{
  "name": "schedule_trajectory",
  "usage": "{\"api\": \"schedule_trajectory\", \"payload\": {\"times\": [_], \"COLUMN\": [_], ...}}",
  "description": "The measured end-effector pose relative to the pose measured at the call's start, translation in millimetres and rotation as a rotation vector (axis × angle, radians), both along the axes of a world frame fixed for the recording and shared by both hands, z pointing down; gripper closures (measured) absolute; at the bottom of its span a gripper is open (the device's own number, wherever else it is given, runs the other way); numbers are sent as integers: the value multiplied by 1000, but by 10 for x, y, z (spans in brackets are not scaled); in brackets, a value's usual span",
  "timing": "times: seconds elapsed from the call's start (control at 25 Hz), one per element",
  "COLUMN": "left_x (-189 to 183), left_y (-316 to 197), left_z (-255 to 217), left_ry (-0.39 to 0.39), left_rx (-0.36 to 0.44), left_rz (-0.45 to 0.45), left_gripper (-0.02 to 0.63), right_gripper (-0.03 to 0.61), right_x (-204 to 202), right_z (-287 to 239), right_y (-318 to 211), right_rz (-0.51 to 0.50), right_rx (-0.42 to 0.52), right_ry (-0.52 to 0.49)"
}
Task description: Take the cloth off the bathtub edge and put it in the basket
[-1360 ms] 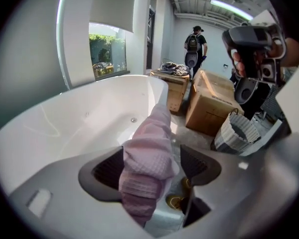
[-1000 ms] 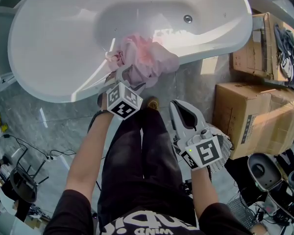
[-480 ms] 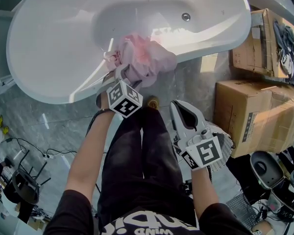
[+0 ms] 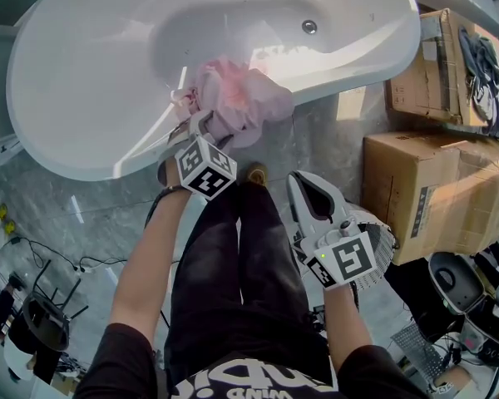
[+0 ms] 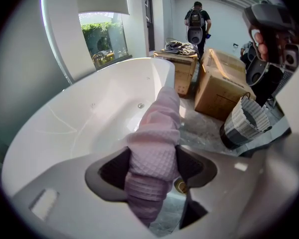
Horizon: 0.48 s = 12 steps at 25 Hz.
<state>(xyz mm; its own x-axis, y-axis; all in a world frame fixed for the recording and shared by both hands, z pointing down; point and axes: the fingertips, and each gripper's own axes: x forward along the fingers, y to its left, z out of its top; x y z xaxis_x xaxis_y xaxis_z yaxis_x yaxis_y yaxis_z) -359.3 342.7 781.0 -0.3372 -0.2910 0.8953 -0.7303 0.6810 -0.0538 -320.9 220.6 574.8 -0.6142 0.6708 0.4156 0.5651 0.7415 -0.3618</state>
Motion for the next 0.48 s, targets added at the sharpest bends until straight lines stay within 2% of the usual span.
{"api": "schedule_trajectory", "payload": {"times": [0.24,0.48], "left_x": [-3,5], "left_y": [-7,7], "left_z": [-50,-129], "left_ry": [32,4], "left_rx": [32,41], "left_rz": [0,-22], "left_gripper": [353,379], "right_gripper": [569,569], "right_x": [25,25], "right_z": [18,37], "right_y": [1,-16], "right_rz": [-2,8], "right_rx": [3,4], "right_ry": [2,10]}}
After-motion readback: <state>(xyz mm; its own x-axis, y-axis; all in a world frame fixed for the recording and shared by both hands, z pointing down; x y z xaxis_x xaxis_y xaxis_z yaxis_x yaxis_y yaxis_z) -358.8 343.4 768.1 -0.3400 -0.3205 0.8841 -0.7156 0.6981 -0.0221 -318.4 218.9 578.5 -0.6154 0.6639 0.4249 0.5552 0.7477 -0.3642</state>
